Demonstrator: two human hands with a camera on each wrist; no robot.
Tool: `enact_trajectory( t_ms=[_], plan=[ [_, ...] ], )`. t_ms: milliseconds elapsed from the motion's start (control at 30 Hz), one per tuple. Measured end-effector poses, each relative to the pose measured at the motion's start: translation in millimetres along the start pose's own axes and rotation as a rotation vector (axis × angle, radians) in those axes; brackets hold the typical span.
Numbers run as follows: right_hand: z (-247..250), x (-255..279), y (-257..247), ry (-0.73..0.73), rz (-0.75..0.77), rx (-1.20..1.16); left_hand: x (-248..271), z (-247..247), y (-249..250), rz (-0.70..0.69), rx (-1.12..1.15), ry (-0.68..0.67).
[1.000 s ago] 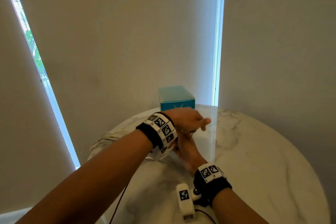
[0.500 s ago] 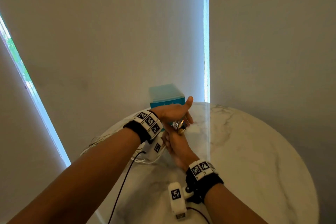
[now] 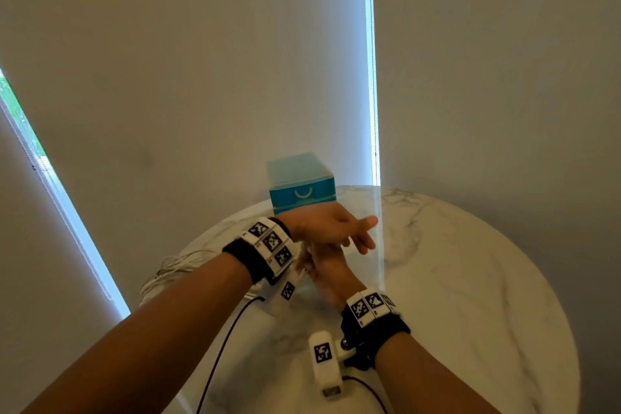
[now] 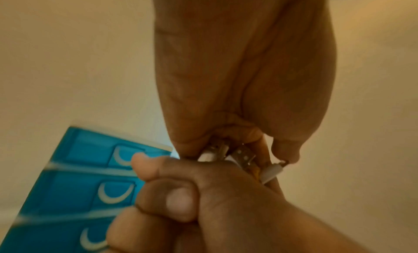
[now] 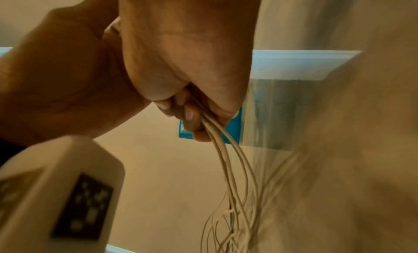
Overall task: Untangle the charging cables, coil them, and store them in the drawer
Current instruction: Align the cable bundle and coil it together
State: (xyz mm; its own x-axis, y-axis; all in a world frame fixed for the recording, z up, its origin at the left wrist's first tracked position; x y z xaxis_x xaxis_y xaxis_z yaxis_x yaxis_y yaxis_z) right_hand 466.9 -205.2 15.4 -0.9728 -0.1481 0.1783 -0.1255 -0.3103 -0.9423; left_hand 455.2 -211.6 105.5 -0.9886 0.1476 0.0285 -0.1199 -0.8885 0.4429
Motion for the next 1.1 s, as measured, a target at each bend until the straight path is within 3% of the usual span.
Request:
enact_trajectory(
  t_ms=[33,67,100,167,200,233,300,333,433,500,567,633,700,833,933,1000,1100],
  plan=[
    [6,-4,-2,0.015,-0.003,0.327,-1,-5,3,-0.040,-0.113,0.015],
    [13,-5,-9,0.106,0.000,0.511,-3,-8,4,-0.075,-0.197,0.047],
    [12,-9,-10,0.138,0.046,0.616,-4,-9,4,-0.091,-0.240,0.085],
    [12,0,0,0.191,-0.213,0.689,-5,-11,3,-0.100,-0.245,0.133],
    [18,9,-4,0.191,-0.260,0.759,-6,-14,3,-0.114,-0.267,0.141],
    [17,6,1,0.125,-0.209,0.756,-5,-17,4,-0.131,-0.308,0.140],
    [-4,-1,3,-0.048,-0.174,0.643,-6,-21,5,-0.141,-0.378,0.112],
    [3,-6,7,-0.015,-0.165,0.585,-7,-20,5,-0.139,-0.386,0.103],
    [14,-4,15,0.154,-0.217,-0.117,-10,-4,7,-0.123,-0.143,0.103],
    [-8,-7,9,-0.094,-0.075,-0.764,-9,21,-4,-0.107,0.214,0.240],
    [-1,-17,23,-0.201,-0.076,-1.043,-8,42,-31,-0.031,0.484,0.450],
    [8,-16,19,-0.201,-0.032,-1.059,-8,33,-51,0.087,0.504,0.434],
    [16,-13,8,-0.218,0.006,-1.073,-6,5,-61,0.202,0.411,0.256],
    [18,-21,16,-0.198,-0.039,-1.138,7,-32,-75,0.267,0.411,0.128],
    [27,-39,26,-0.157,-0.093,-1.317,11,-46,-90,0.354,0.300,0.058],
    [33,-44,26,-0.186,-0.116,-1.374,7,-45,-94,0.340,0.239,0.096],
    [36,-47,27,-0.204,-0.138,-1.362,-5,-41,-88,0.137,-0.114,0.171]
  ],
)
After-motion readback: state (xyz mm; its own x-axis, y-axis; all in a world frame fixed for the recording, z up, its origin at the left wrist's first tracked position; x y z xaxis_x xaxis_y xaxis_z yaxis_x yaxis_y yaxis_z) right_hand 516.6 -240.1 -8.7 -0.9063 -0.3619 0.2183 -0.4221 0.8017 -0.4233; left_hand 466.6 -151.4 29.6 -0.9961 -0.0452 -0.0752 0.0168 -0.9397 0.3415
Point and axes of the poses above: each hand's wrist, its own x-axis away from the middle knuckle, its own z-axis out of the back of the hand, y = z × x, the point moved 9 cm from there along -x, towards the middle knuckle, and after that the axes turned 9 degrees about y, right-handed, at the moved point
